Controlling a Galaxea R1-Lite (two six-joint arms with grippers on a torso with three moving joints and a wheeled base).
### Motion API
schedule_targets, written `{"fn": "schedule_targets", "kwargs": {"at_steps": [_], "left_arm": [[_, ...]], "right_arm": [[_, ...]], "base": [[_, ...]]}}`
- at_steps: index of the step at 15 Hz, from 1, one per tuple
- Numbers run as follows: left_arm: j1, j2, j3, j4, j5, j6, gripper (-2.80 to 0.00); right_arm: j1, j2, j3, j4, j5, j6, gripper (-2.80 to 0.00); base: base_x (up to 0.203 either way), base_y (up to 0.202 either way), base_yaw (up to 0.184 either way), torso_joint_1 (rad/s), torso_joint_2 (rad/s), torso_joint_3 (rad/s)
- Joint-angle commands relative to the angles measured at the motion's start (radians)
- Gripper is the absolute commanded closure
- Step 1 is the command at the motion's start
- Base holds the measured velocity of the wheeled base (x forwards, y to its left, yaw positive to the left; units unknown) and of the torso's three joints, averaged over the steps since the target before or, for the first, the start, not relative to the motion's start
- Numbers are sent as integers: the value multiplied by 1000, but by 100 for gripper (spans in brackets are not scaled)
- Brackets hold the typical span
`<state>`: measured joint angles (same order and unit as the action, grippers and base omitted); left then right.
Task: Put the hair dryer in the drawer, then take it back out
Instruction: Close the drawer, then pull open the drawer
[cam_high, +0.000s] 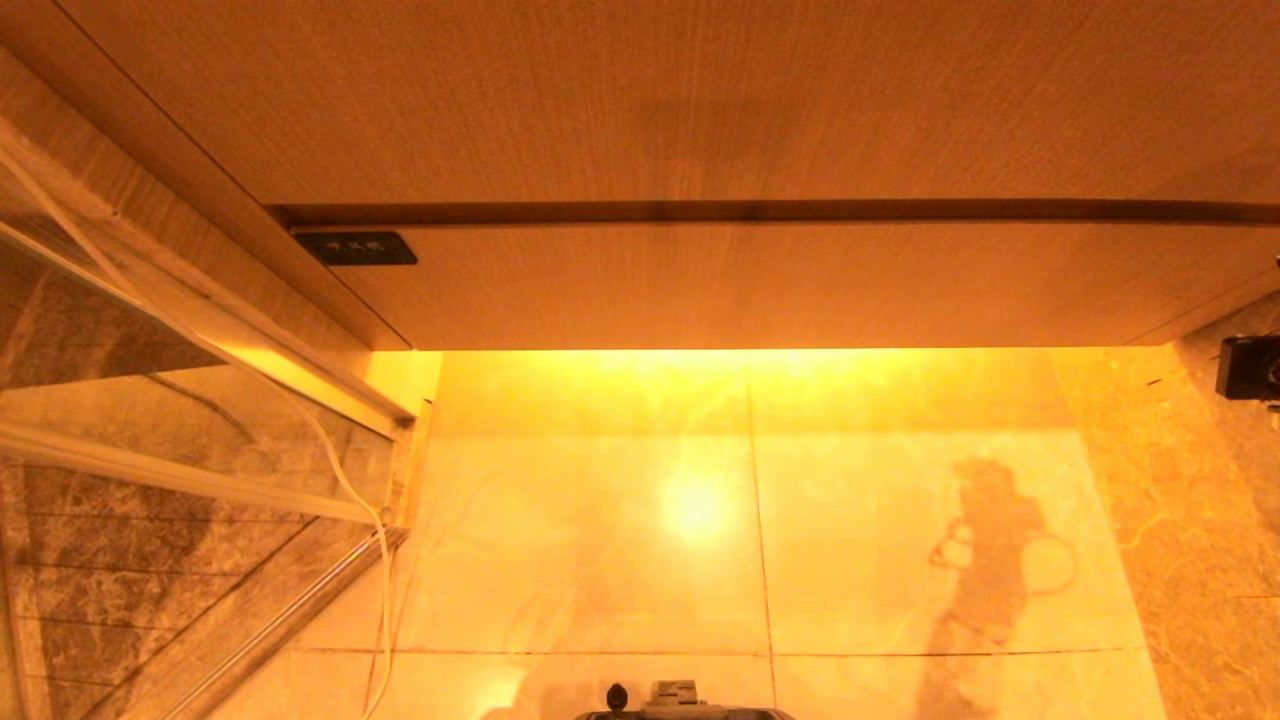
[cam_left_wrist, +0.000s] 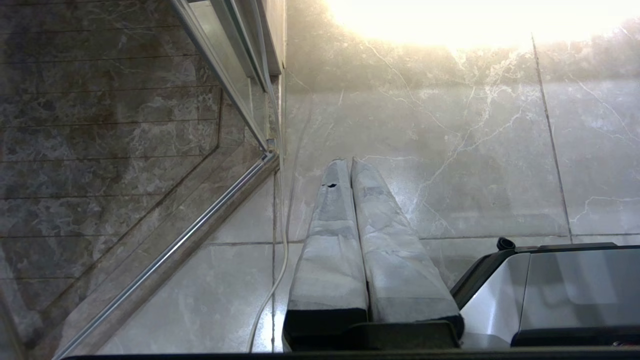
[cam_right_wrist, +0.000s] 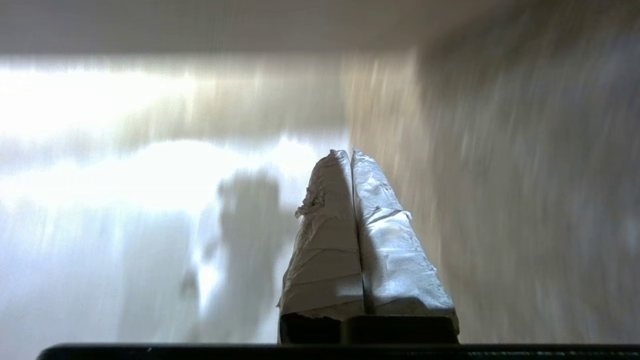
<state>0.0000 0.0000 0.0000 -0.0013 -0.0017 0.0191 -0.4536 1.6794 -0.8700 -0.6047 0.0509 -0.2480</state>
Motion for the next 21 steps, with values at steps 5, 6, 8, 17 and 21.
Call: {"fn": "schedule_targets", "kwargs": {"at_steps": [5, 6, 8, 17, 21], "left_arm": [[0, 0, 2, 0, 0, 0, 0], [0, 0, 2, 0, 0, 0, 0], [0, 0, 2, 0, 0, 1, 0], [0, 0, 2, 0, 0, -1, 0], [0, 0, 2, 0, 0, 1, 0]], "right_arm": [[-22, -400, 230, 296, -6, -112, 0], [-38, -440, 250, 330, -14, -123, 0], [-63, -526, 272, 408, -77, -136, 0], [-73, -1030, 171, 1017, -312, -141, 0], [-93, -1109, 98, 1062, -534, -133, 0]], "base": [[0, 0, 0, 0, 0, 0], [0, 0, 0, 0, 0, 0], [0, 0, 0, 0, 0, 0], [0, 0, 0, 0, 0, 0], [0, 0, 0, 0, 0, 0]]}}
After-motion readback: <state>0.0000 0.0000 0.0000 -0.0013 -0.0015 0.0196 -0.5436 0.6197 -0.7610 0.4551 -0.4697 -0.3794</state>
